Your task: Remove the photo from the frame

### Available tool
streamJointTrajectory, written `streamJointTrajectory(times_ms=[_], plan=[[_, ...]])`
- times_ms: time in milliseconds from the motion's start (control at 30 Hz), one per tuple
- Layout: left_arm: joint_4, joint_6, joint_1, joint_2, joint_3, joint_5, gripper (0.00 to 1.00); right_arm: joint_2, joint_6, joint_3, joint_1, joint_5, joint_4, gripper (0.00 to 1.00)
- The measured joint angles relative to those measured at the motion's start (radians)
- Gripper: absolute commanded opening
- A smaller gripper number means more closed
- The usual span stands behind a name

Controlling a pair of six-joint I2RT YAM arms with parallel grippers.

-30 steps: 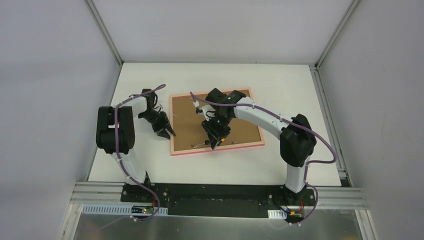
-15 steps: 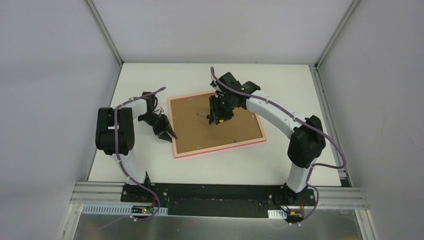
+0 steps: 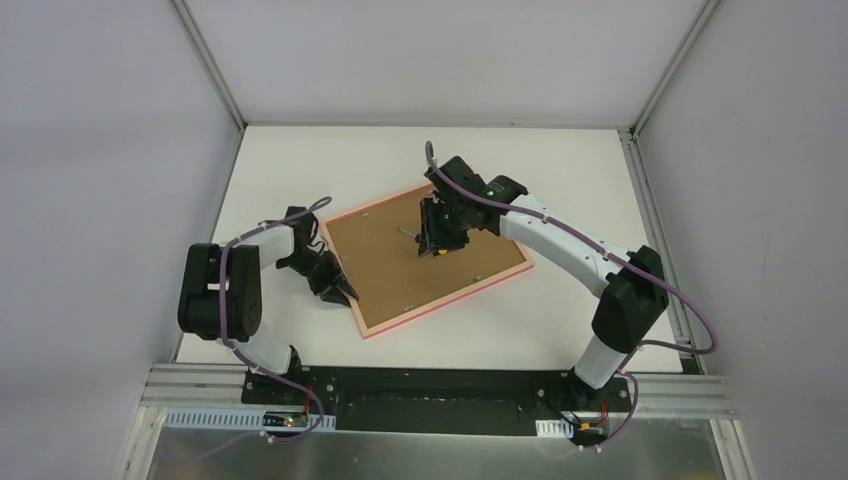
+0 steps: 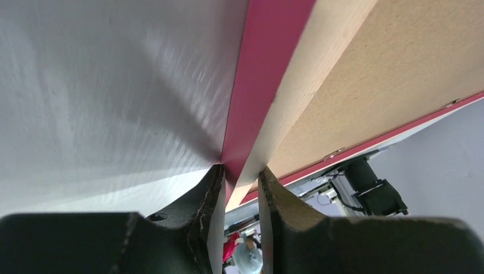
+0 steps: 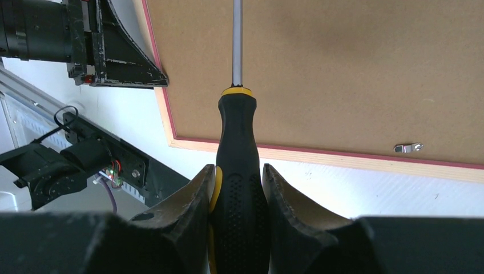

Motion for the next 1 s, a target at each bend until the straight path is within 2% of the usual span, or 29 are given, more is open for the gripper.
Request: streamJointTrajectory(times_ms=[133,233,433,500,633,733,833,1000], plan=[[0.036,-0.076,-0.042,-0.093,-0.080,-0.022,0.08,-0.042,0.006,-0.043,0.025,0.010,-0.001,0.00],[0.066,-0.172,-0.117,-0.193,-0.162,-0.044,0.10,-0.091,0.022,-0.091,0.045,0.019,-0.017,0.00],[0.097,-0.359,-0.282,-0.356,-0.272,-0.081,0.21,-0.322,0.075,-0.331,0.097,0.044,0.027,0.00],[0.101,-0.406,-0.317,-0.414,-0.301,-0.103,0.32,-0.391,0.090,-0.401,0.108,0.050,0.056,0.00],[0.089,-0.460,-0.339,-0.551,-0.320,-0.101,0.63,-0.440,0.116,-0.460,0.129,0.064,0.079,0.00],[0.053,-0.473,-0.338,-0.670,-0.298,-0.117,0.77,-0.435,0.133,-0.460,0.158,0.077,0.097,0.00],[-0.009,-0.447,-0.337,-0.694,-0.210,-0.161,0.78,-0.435,0.151,-0.472,0.215,0.090,0.144,0.00],[-0.082,-0.354,-0.256,-0.549,-0.057,-0.201,0.75,-0.375,0.189,-0.473,0.298,0.123,0.198,0.00]])
